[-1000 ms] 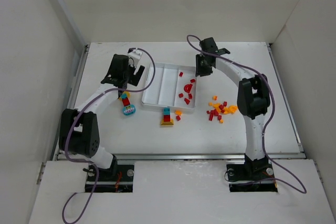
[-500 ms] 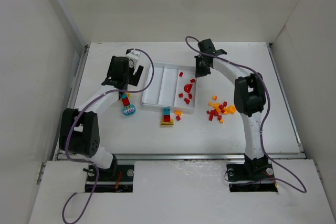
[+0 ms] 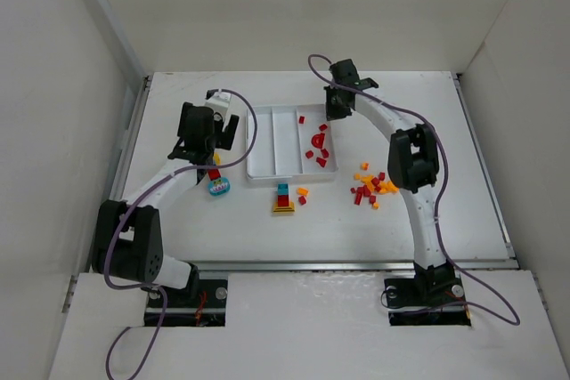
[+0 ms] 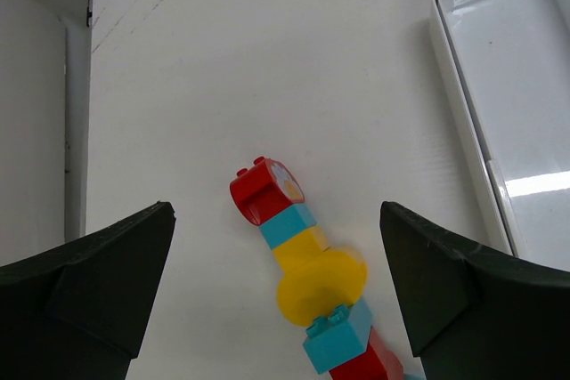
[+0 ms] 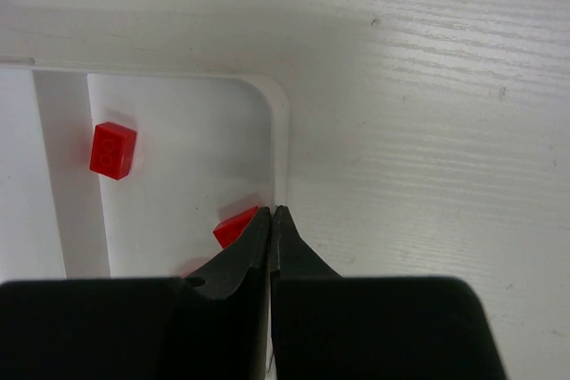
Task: Sort the legos into containers by color
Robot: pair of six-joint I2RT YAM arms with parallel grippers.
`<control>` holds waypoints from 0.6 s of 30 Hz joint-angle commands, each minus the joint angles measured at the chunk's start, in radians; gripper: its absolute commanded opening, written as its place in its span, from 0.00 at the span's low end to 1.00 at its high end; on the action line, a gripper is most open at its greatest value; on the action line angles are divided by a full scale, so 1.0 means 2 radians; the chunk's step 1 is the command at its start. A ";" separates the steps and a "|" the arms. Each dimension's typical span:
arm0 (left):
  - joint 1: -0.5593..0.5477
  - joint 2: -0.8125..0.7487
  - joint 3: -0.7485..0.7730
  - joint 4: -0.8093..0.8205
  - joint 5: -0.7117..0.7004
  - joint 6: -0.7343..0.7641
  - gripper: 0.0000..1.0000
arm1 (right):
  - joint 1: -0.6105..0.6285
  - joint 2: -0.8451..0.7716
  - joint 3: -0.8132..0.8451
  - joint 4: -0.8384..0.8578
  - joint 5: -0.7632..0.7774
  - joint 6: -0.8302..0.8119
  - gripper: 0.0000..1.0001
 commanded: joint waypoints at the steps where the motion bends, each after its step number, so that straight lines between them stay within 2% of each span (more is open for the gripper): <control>1: 0.002 -0.027 -0.009 0.026 -0.006 -0.012 1.00 | 0.001 0.004 0.028 0.012 0.022 -0.002 0.00; 8: 0.002 -0.027 0.006 -0.007 0.023 -0.044 1.00 | 0.001 -0.028 -0.019 0.024 0.045 0.025 0.00; 14: 0.002 -0.027 0.006 0.001 0.042 -0.055 1.00 | 0.001 -0.063 -0.074 0.029 0.068 0.041 0.00; 18: 0.002 -0.033 -0.009 0.012 0.042 -0.055 1.00 | 0.001 -0.067 -0.079 0.029 0.085 0.047 0.00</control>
